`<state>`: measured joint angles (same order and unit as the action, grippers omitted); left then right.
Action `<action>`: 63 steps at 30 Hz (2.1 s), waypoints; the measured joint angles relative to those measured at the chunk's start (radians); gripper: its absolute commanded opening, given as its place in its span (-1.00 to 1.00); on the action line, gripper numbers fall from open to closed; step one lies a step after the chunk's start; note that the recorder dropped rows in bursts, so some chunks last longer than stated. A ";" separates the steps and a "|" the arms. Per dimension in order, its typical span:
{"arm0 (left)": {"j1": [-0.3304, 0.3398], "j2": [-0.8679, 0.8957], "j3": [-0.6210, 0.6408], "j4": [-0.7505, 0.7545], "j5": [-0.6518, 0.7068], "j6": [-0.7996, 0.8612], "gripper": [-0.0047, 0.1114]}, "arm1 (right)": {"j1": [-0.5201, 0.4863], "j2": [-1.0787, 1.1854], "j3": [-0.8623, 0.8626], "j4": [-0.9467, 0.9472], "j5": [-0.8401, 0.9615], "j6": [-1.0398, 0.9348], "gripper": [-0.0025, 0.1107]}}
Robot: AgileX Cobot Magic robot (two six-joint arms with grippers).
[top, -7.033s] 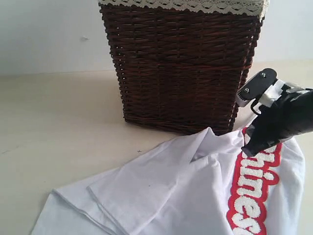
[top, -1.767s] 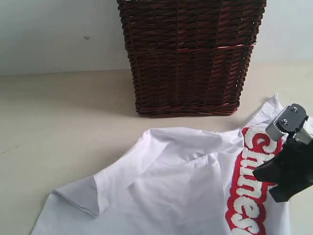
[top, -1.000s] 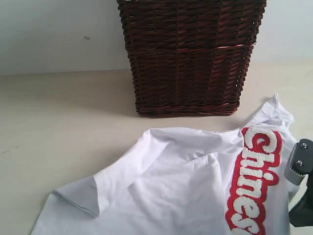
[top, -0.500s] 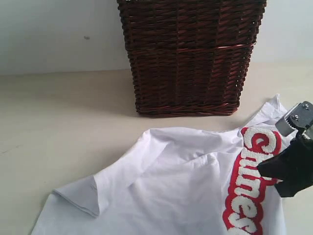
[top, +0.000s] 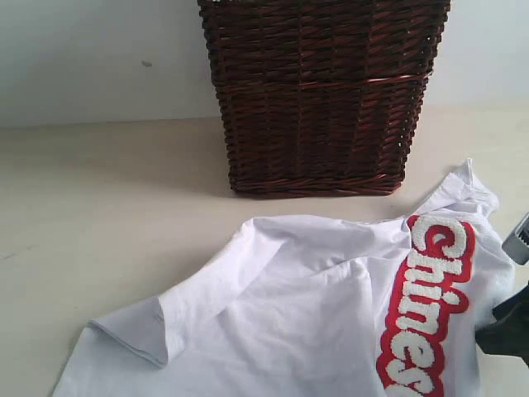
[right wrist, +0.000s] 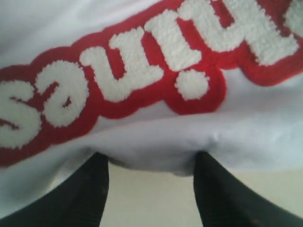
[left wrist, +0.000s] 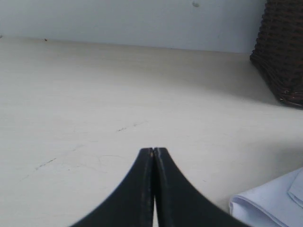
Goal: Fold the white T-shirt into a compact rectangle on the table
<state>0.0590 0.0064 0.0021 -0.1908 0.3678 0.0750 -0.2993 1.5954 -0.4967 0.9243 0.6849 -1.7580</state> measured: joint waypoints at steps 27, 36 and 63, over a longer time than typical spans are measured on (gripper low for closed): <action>0.000 0.000 0.000 0.000 0.000 0.000 -0.92 | 0.000 -0.121 0.002 -0.022 0.011 -0.129 -0.96; 0.000 0.000 0.000 0.000 0.000 0.000 -0.92 | 0.000 -0.256 0.002 -0.755 -0.130 -0.019 -0.96; 0.000 0.000 0.000 0.000 0.000 0.000 -0.92 | 0.000 -0.202 0.002 -0.338 0.012 0.587 -0.43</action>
<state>0.0590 0.0064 0.0021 -0.1908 0.3678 0.0750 -0.2993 1.3932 -0.4949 0.5862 0.6971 -1.1708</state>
